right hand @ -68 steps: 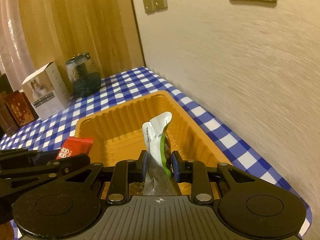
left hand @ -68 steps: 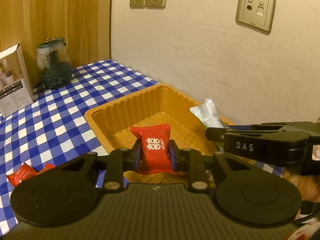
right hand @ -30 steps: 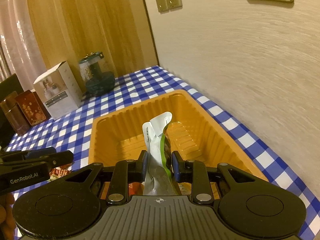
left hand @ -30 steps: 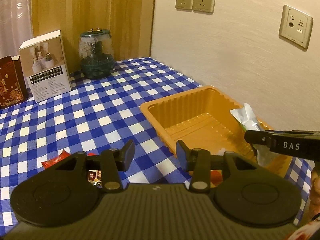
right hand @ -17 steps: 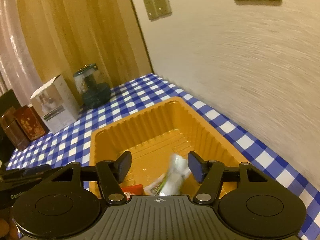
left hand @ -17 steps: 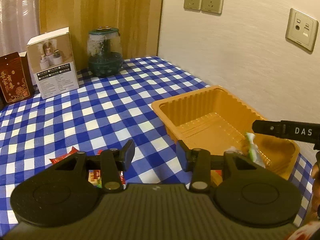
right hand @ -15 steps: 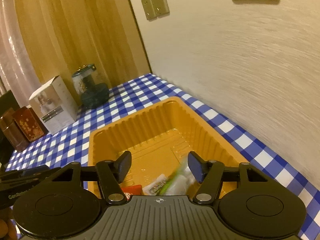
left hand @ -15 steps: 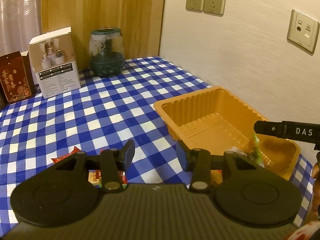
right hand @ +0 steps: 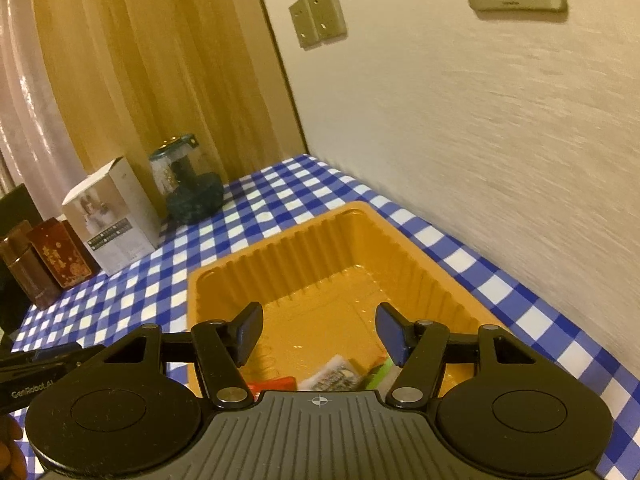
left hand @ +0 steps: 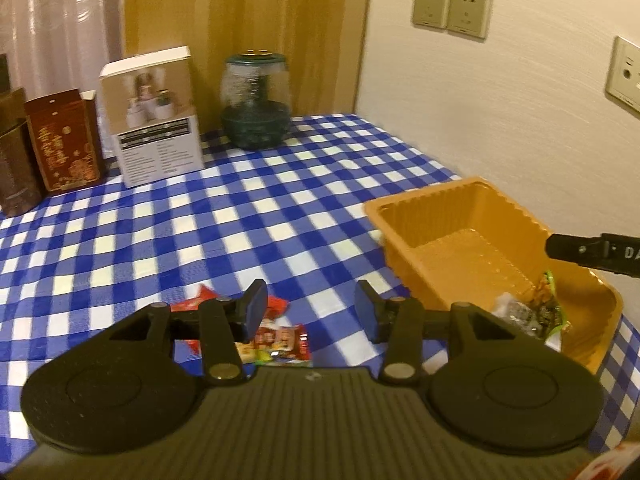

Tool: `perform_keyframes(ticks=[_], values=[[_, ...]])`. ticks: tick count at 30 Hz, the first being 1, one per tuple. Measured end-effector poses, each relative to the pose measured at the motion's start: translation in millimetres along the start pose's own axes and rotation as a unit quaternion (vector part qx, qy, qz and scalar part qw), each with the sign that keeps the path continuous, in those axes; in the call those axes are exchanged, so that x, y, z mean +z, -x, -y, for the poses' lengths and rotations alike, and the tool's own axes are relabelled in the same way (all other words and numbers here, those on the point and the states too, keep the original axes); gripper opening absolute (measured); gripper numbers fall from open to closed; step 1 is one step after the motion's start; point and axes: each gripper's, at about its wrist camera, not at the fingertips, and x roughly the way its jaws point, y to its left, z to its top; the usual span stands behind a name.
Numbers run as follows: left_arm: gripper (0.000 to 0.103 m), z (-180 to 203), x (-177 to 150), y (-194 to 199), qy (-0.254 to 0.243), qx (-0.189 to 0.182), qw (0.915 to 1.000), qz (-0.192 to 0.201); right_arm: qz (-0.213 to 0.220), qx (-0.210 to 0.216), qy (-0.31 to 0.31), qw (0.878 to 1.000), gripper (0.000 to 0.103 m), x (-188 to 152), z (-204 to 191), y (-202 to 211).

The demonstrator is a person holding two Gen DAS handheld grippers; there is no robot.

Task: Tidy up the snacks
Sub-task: 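Move both tools back toward the remaining snack pile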

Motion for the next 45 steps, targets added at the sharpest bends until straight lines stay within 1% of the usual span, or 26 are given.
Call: perform_keyframes(ticks=[16, 23, 30, 35, 39, 42, 45], values=[[0.046, -72, -17, 18, 0.041, 0.061, 0.9973, -0.005, 0.01, 0.048, 0.048, 0.998, 0.063, -6, -55, -2], [0.046, -91, -26, 21, 0.043, 0.073, 0.9963, -0.015, 0.004, 0.072, 0.08, 0.994, 0.063, -14, -84, -6], [0.046, -101, -34, 20, 0.026, 0.083, 0.9958, -0.029, -0.005, 0.1, 0.124, 0.987, 0.063, -28, -112, -4], [0.046, -106, -37, 19, 0.019, 0.084, 0.9954, -0.041, -0.031, 0.129, 0.16, 0.978, 0.062, -51, -136, -3], [0.046, -108, -40, 18, 0.019, 0.084, 0.9952, -0.047, -0.059, 0.145, 0.197, 0.968, 0.062, -75, -153, -4], [0.046, -109, -42, 16, 0.025, 0.08, 0.995, -0.055, -0.085, 0.139, 0.205, 0.965, 0.062, -92, -159, -12], [0.047, -106, -41, 15, 0.019, 0.075, 0.9954, -0.057, -0.113, 0.128, 0.191, 0.967, 0.062, -102, -157, -22]])
